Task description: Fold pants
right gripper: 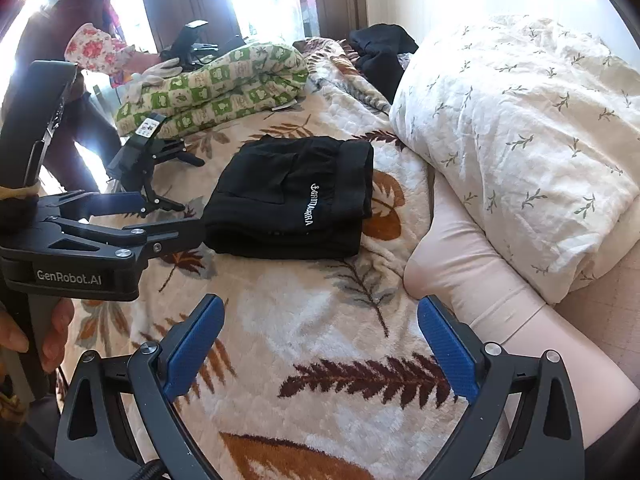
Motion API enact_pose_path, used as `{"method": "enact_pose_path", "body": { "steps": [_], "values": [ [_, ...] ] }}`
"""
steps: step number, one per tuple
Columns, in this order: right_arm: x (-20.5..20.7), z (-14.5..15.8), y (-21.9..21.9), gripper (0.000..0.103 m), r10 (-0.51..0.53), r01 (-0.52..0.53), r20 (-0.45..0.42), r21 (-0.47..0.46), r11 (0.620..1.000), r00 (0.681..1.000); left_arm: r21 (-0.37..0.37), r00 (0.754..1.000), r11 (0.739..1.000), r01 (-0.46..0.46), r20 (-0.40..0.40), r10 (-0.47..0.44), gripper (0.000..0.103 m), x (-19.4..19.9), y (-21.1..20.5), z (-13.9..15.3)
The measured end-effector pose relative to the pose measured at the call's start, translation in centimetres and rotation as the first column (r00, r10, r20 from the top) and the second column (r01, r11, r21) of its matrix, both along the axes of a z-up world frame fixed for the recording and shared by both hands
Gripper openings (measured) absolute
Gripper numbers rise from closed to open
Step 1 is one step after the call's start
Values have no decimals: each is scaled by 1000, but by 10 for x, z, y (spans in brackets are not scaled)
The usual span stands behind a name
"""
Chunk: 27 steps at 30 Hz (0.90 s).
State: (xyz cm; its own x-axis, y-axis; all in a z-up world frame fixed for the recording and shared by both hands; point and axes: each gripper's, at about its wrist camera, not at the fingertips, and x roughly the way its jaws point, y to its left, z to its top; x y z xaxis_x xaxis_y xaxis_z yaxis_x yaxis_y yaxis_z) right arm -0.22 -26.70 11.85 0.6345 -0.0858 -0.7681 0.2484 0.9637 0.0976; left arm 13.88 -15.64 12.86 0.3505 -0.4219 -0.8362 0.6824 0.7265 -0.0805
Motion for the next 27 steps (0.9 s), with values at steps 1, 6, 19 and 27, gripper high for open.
{"method": "enact_pose_path", "body": {
  "steps": [1,6,19,27],
  "values": [
    [-1,1,0,98,0,0,1,-1,1000,1000,-2,1000,1000,-4,1,4,103,0,1,1],
    [-2,3,-1,98,2,-2,4,-2,1000,1000,9,999,1000,-5,35,5,103,-3,2,5],
    [-4,13,5,98,9,-9,16,-6,1000,1000,42,997,999,-3,79,0,103,-12,6,9],
    [-8,19,8,99,12,-12,23,-7,1000,1000,35,997,999,-13,81,10,103,-15,9,13]
  ]
}}
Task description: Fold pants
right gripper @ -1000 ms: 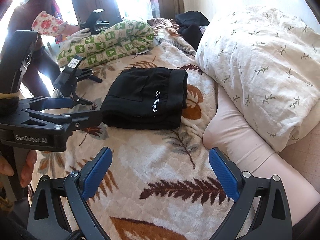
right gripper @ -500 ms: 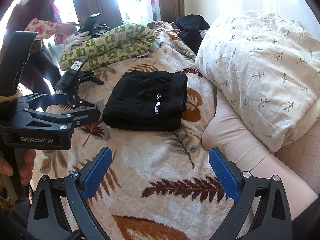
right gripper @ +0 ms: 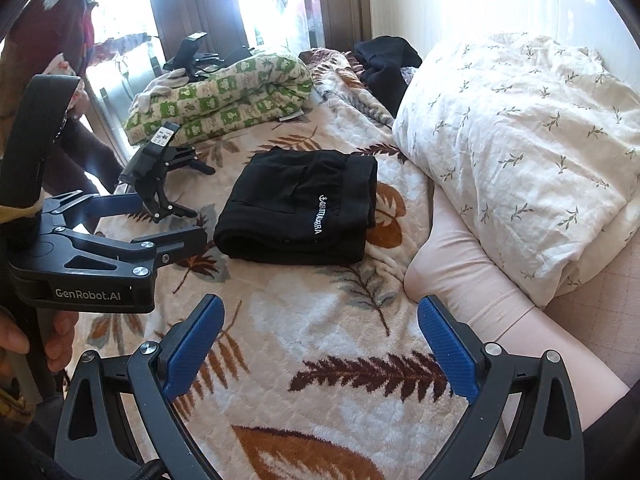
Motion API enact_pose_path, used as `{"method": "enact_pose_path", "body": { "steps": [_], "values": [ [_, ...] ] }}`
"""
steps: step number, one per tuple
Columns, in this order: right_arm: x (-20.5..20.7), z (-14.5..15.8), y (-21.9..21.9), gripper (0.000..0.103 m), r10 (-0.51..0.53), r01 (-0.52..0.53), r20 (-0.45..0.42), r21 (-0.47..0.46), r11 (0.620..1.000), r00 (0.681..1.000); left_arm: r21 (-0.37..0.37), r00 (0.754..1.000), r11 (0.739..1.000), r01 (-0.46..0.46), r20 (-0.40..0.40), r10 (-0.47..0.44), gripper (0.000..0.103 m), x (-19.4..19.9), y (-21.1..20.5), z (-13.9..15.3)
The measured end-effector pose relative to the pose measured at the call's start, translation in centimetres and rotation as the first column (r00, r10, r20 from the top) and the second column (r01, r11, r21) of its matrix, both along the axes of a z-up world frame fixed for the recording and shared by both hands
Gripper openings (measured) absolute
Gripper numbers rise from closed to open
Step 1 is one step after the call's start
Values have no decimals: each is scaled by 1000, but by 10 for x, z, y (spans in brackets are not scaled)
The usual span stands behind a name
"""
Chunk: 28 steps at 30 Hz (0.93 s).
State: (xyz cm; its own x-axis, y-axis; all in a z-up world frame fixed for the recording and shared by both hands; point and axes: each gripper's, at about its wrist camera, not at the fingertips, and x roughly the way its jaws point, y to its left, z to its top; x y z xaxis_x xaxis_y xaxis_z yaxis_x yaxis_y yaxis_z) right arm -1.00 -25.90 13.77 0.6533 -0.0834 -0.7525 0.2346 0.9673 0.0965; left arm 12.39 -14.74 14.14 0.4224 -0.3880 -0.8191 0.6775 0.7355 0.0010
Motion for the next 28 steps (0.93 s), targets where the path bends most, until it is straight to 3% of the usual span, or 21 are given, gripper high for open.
{"method": "enact_pose_path", "body": {
  "steps": [28],
  "values": [
    [-5,10,6,99,5,-5,16,-5,1000,1000,-23,1000,1000,-7,-11,7,103,-3,9,9]
  ]
}}
